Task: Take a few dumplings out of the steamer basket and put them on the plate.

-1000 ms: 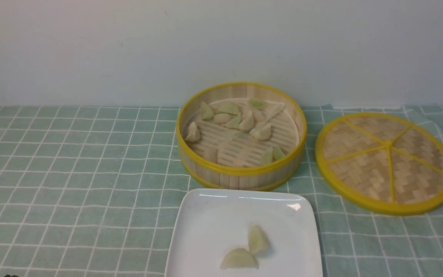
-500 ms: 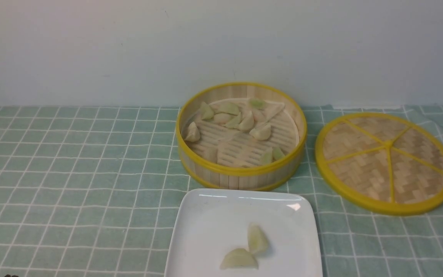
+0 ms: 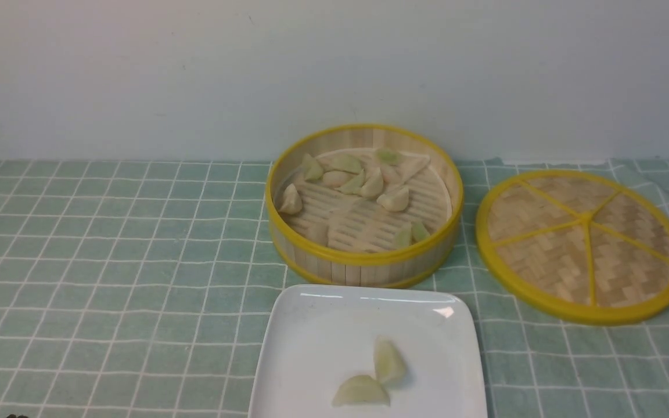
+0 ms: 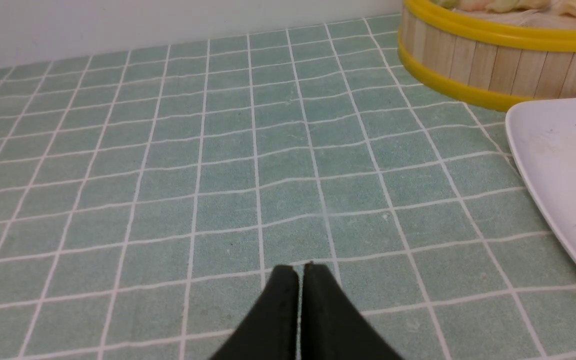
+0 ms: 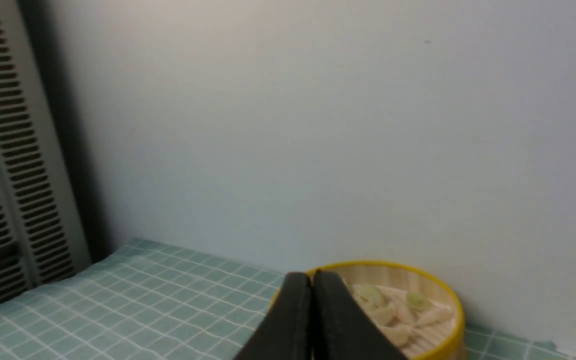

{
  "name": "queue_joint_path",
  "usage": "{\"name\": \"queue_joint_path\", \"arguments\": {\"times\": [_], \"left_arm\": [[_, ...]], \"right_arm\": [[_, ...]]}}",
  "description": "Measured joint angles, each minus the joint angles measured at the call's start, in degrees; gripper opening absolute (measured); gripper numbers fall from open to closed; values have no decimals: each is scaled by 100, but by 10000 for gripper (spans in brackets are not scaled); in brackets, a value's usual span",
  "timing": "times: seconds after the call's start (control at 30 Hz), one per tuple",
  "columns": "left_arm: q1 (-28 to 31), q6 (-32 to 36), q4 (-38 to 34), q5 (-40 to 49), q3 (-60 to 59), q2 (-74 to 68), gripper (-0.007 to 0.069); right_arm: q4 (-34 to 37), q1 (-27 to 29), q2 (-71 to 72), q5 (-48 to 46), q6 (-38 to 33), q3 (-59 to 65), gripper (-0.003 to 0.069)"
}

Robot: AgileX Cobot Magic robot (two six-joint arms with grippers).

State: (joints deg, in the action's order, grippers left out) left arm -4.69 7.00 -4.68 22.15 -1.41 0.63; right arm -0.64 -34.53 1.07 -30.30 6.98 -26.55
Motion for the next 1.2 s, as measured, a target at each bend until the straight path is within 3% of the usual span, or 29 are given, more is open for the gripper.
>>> {"name": "queue_joint_path", "arguments": {"times": [0.13, 0.33, 0.4, 0.43, 0.5, 0.53, 0.63, 0.73, 1.2], "left_arm": [[0, 0, 0, 0, 0, 0, -6], [0, 0, 0, 0, 0, 0, -6], [0, 0, 0, 0, 0, 0, -6], [0, 0, 0, 0, 0, 0, -6], [0, 0, 0, 0, 0, 0, -6], [0, 0, 0, 0, 0, 0, -6], [0, 0, 0, 0, 0, 0, -6], [0, 0, 0, 0, 0, 0, -6], [0, 0, 5, 0, 0, 1, -6]], "right_arm": [[570, 0, 0, 226, -627, 0, -14], [673, 237, 0, 368, -791, 145, -14], [679, 887, 0, 413, -811, 438, -14], [679, 947, 0, 413, -811, 468, -14], [609, 1818, 0, 425, -837, 951, -14], [599, 1818, 0, 425, -837, 992, -14], [481, 2765, 0, 425, -852, 1724, -14], [439, 3251, 0, 409, -852, 2367, -14], [421, 3471, -12, 780, -852, 2758, -14]]}}
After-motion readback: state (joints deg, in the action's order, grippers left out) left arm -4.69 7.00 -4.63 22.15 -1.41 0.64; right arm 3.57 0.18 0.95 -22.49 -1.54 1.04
